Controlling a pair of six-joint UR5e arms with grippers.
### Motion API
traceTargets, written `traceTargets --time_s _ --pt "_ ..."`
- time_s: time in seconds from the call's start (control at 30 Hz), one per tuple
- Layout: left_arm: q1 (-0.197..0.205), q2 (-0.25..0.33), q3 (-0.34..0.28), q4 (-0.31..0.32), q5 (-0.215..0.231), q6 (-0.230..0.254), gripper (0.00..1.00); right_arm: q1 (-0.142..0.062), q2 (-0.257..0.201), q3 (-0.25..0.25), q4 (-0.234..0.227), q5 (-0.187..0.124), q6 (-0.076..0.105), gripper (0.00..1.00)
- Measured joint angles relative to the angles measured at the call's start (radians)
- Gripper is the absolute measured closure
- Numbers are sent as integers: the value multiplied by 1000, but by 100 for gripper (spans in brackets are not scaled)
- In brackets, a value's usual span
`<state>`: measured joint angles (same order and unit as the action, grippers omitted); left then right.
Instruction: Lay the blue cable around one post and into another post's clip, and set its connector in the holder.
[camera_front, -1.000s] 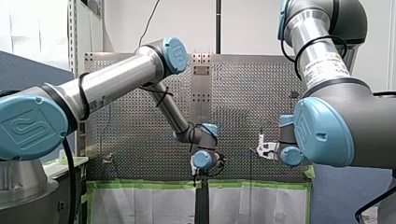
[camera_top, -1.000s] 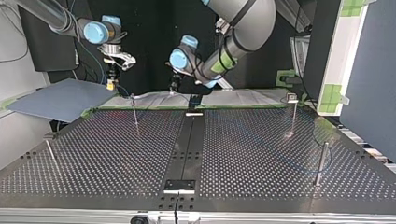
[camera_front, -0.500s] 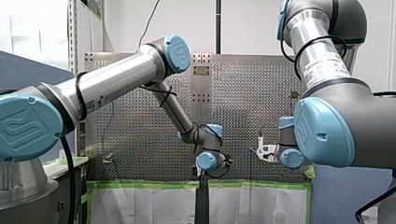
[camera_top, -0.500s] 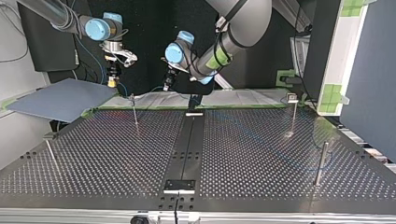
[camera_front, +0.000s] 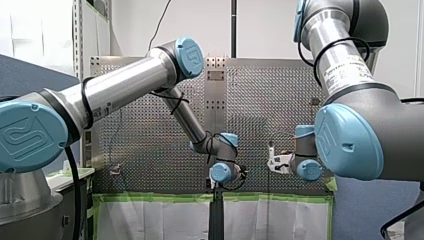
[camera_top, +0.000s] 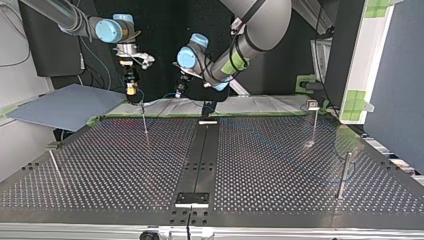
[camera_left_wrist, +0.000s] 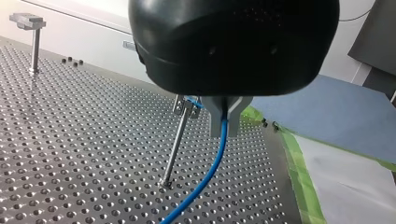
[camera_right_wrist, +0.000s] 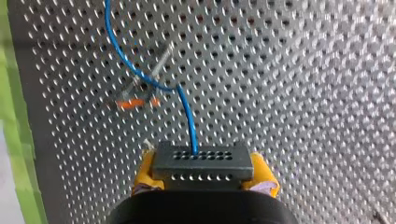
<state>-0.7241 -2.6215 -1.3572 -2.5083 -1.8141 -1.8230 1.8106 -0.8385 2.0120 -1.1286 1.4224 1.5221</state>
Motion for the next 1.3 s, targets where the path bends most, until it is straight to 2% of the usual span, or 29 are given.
traceTargets --time_s 0.07,0.23,0.57,0.73,0.9,1.03,1.13,1.3 --pt "1 0 0 0 0 0 98 1 0 1 9 -11 -5 100" --pt "4 0 0 0 0 -4 98 4 0 6 16 -4 -24 100" --pt "12 0 0 0 0 -8 98 13 0 13 27 0 -39 100" --pt "14 0 0 0 0 -10 98 15 0 35 9 24 -40 100" --pt "14 0 0 0 0 -10 98 14 0 49 3 68 -40 100" --pt "12 0 0 0 0 -10 98 5 0 65 -12 104 -29 100" --pt "12 0 0 0 0 -10 98 -4 0 70 -24 129 -10 100" --pt "13 0 -1 -1 0 -10 98 -32 0 69 -29 174 30 100"
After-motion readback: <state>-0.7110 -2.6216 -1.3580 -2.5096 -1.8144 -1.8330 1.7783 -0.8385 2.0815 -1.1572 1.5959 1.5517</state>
